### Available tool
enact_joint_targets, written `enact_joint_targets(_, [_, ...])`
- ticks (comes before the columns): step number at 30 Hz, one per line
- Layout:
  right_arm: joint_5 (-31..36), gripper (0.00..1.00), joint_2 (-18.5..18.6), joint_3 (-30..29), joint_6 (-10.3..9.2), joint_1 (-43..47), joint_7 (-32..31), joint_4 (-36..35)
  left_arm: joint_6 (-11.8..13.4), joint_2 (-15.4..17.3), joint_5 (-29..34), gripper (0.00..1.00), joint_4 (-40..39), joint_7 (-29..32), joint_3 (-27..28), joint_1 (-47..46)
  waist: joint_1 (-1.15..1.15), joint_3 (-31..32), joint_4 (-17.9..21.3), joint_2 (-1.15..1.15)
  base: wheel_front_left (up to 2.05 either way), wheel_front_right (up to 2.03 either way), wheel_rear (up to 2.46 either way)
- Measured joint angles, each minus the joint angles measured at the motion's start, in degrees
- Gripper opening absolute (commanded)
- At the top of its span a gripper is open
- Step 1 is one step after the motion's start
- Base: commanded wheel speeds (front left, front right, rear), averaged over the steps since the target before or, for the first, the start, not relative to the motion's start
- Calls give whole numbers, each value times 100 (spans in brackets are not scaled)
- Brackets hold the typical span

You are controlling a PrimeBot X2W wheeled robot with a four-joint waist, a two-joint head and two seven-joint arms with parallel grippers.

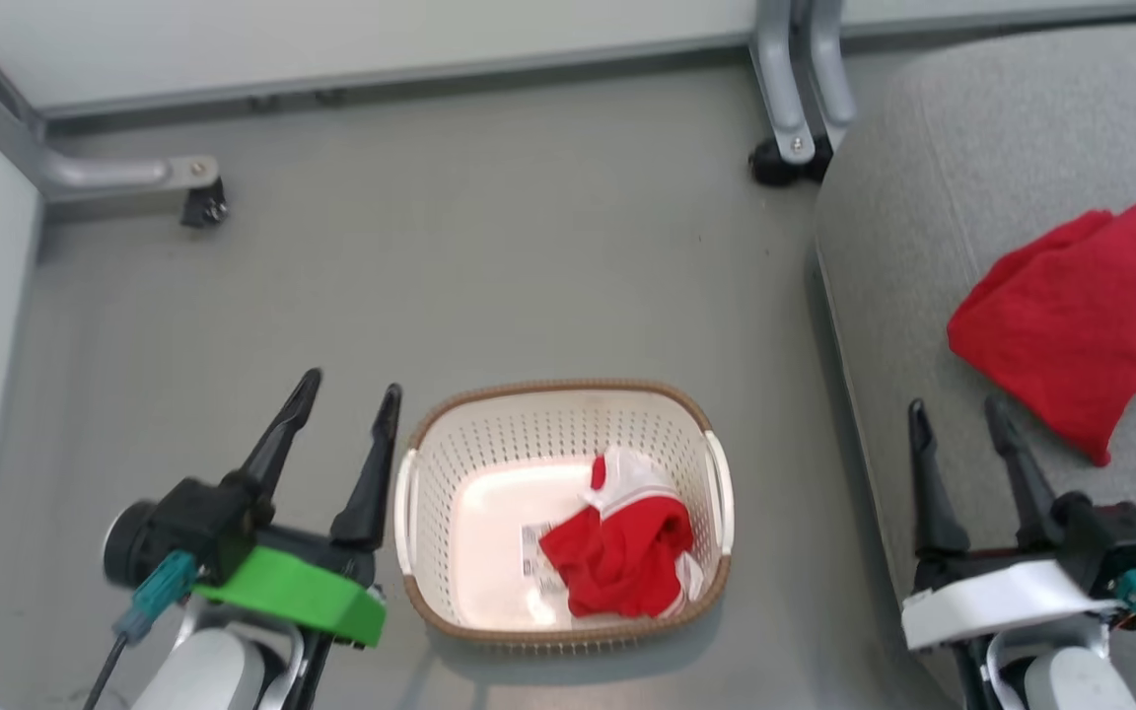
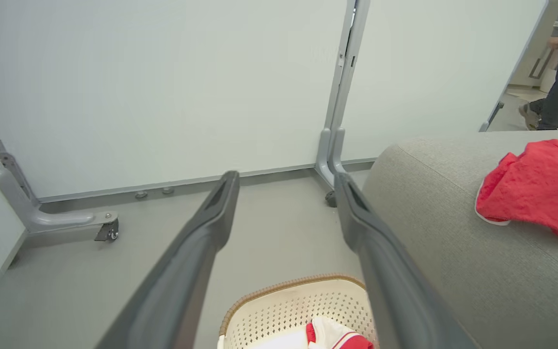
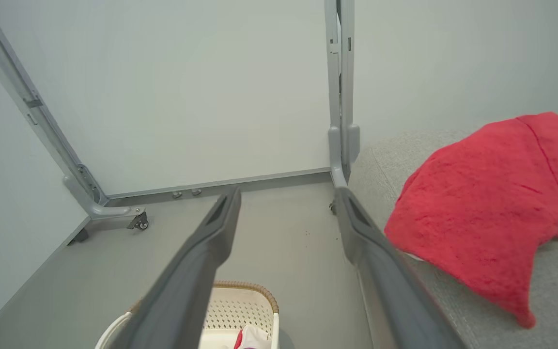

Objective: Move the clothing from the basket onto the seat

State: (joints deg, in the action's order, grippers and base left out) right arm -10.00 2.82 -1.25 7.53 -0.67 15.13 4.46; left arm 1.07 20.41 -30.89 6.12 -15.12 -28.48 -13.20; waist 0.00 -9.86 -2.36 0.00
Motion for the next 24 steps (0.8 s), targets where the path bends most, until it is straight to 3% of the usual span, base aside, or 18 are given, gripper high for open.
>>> enact_joint_targets(7, [97, 100, -2, 371, 1, 598, 0, -334, 69, -467, 703, 100, -411, -1, 1311, 1120, 0, 740, -201, 0, 0, 0, 0])
enact_joint_targets(12, [116, 100, -1, 367, 0, 896, 0, -566, -302, -856, 1283, 100, -868, -1, 2065, 1677, 0, 1102, -323, 0, 0, 0, 0])
enact_joint_targets(17, [98, 100, -4, 404, 0, 1172, 0, -622, -660, -1113, 1623, 100, -921, -1, 2361, 2226, 0, 1294, -372, 0, 0, 0, 0])
enact_joint_targets(24, [85, 100, -2, 360, 0, 1445, 0, -544, -802, -1349, 1927, 100, -837, -1, 2599, 2602, 0, 1396, -286, 0, 0, 0, 0])
